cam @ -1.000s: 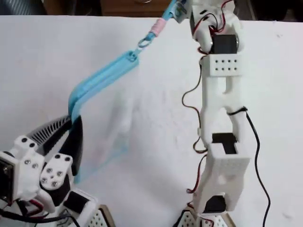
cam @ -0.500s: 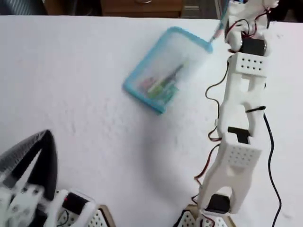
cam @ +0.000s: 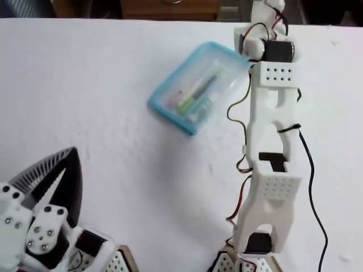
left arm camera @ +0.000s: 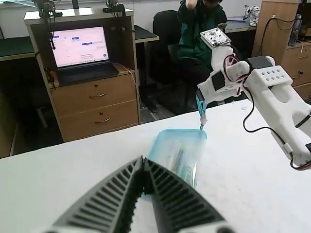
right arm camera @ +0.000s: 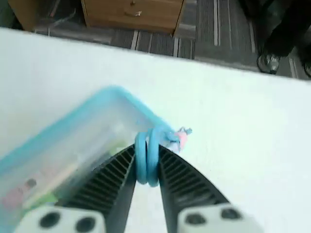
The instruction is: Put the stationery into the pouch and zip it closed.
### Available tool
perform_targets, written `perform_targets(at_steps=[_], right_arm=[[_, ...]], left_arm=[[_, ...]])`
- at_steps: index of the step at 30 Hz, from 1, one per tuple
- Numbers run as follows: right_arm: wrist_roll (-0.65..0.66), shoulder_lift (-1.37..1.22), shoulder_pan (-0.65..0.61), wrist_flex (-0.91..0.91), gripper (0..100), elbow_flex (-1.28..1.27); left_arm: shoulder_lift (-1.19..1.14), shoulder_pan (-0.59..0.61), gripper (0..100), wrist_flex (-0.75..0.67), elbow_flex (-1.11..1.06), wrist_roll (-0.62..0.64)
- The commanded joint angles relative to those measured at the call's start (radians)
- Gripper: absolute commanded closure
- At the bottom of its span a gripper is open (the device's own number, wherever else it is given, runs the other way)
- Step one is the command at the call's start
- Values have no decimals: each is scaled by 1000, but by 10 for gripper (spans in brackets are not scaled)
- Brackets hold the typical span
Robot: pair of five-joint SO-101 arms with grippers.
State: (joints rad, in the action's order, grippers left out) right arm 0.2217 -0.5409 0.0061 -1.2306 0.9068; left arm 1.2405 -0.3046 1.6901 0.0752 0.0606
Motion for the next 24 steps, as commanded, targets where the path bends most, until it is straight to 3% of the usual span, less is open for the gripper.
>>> perform_targets(at_steps=[1, 7, 13, 24], right_arm=[[71, 77, -8, -217, 981, 52], [132, 85, -10, -544, 981, 48], [132, 188, 13, -542, 981, -109], [124, 694, 24, -539, 972, -855]], left_arm=[[-7, 35, 979, -35, -5, 3], [-7, 125, 979, -106, -140, 3], [-7, 131, 979, -132, -198, 3], [-1, 142, 978, -147, -319, -6]])
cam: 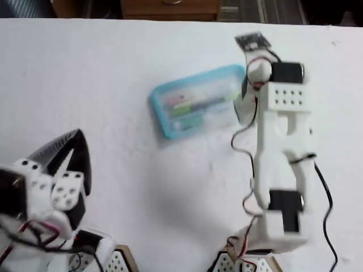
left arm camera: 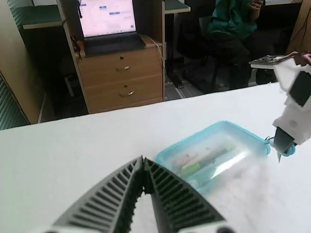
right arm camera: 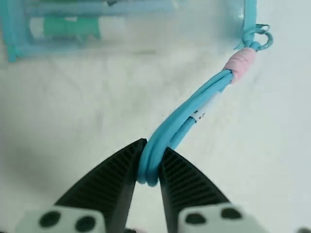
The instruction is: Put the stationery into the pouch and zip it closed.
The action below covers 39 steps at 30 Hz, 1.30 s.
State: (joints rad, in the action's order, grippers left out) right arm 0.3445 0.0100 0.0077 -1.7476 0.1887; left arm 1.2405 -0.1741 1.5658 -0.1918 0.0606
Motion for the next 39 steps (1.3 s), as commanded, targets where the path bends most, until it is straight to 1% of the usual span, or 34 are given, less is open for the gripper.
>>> perform_targets(at_steps=[1, 3, 7, 9, 15, 20, 22, 24, 26, 28, 30, 31, 33, 34, 36, 38, 39], right_arm=[[2, 177, 36, -22, 954, -189], [2, 239, 67, -22, 879, -278], [5, 340, 134, -21, 673, -385], [5, 378, 168, -21, 608, -396], [2, 446, 263, 50, 602, -394], [2, 484, 298, 59, 602, -394], [2, 506, 298, 50, 602, -394], [3, 545, 298, 33, 620, -394], [6, 605, 294, 25, 692, -394], [9, 680, 289, 28, 815, -399], [9, 748, 263, 28, 969, -399], [9, 779, 251, 27, 994, -402], [6, 840, 231, 27, 923, -442], [8, 871, 216, 28, 915, -479], [8, 937, 163, 30, 944, -572], [2, 1017, 107, 30, 988, -677], [2, 1061, 81, 38, 976, -732]], left_arm=[[-1, 31, 978, -23, -69, -6], [-1, 84, 978, -38, -91, -23], [-1, 163, 978, -35, -92, -68], [-1, 185, 978, -34, -92, -69], [-1, 194, 978, -34, -92, -69], [-1, 194, 978, -15, -92, -77], [-1, 194, 978, 3, -92, -117], [-1, 200, 978, 29, -92, -167], [1, 252, 978, 52, -92, -218], [1, 340, 978, 57, -92, -262], [1, 433, 978, 57, -94, -304], [1, 472, 977, 52, -101, -318], [1, 522, 977, 44, -141, -334], [2, 538, 977, 40, -170, -331], [24, 552, 977, 17, -236, -330], [94, 552, 977, -43, -328, -331], [145, 552, 977, -80, -384, -333]])
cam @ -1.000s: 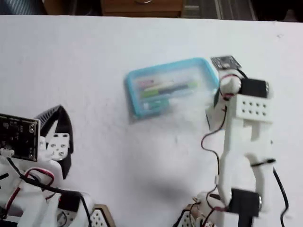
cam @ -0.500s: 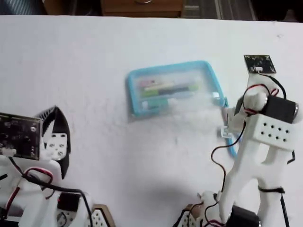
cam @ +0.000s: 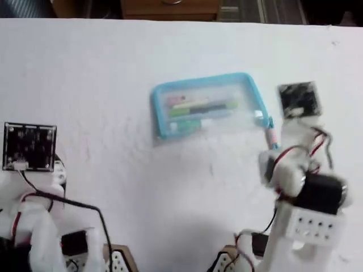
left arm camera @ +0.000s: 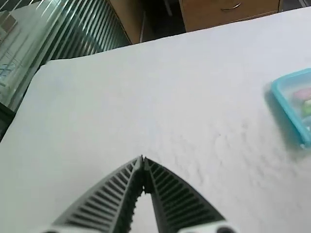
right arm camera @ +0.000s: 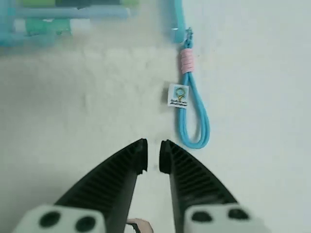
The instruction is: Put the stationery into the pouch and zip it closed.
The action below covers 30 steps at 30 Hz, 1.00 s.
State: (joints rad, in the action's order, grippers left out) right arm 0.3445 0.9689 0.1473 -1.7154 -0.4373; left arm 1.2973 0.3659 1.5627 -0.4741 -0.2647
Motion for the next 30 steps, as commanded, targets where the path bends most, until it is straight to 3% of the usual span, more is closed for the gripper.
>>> perform_targets(at_steps=[1, 7, 13, 22, 30], right_arm=[[0, 151, -84, 22, 972, -164], [0, 516, -177, 191, 981, -535], [0, 848, -216, 294, 981, -783], [3, 825, -213, 323, 981, -945], [8, 831, -208, 401, 981, -1151]], left_arm=[[148, 12, 977, -110, -161, -8], [522, 15, 977, -310, -543, -8], [507, 65, 976, -477, -778, -6], [529, 68, 976, -549, -1103, -3], [529, 65, 976, -548, -1220, -5]])
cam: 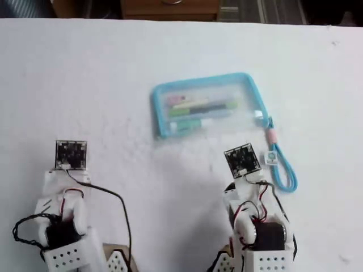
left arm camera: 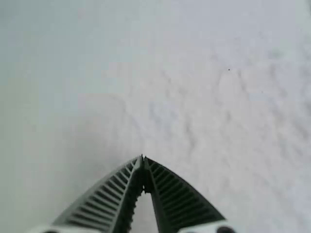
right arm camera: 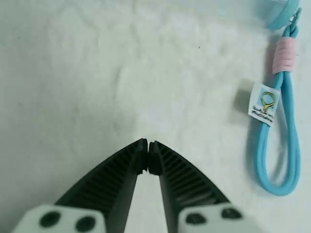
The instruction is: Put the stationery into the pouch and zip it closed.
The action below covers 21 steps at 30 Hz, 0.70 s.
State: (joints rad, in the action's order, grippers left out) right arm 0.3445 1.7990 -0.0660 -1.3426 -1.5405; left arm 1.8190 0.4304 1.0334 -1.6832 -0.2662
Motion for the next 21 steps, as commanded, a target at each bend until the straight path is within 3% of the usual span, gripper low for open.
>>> perform_targets(at_steps=[1, 21], right_arm=[[8, 1, 5, 42, 981, -83], [8, -1, 4, 73, 981, -150]], left_arm=[[7, 1, 976, -14, -11, 2], [7, 4, 976, 23, -11, 2]])
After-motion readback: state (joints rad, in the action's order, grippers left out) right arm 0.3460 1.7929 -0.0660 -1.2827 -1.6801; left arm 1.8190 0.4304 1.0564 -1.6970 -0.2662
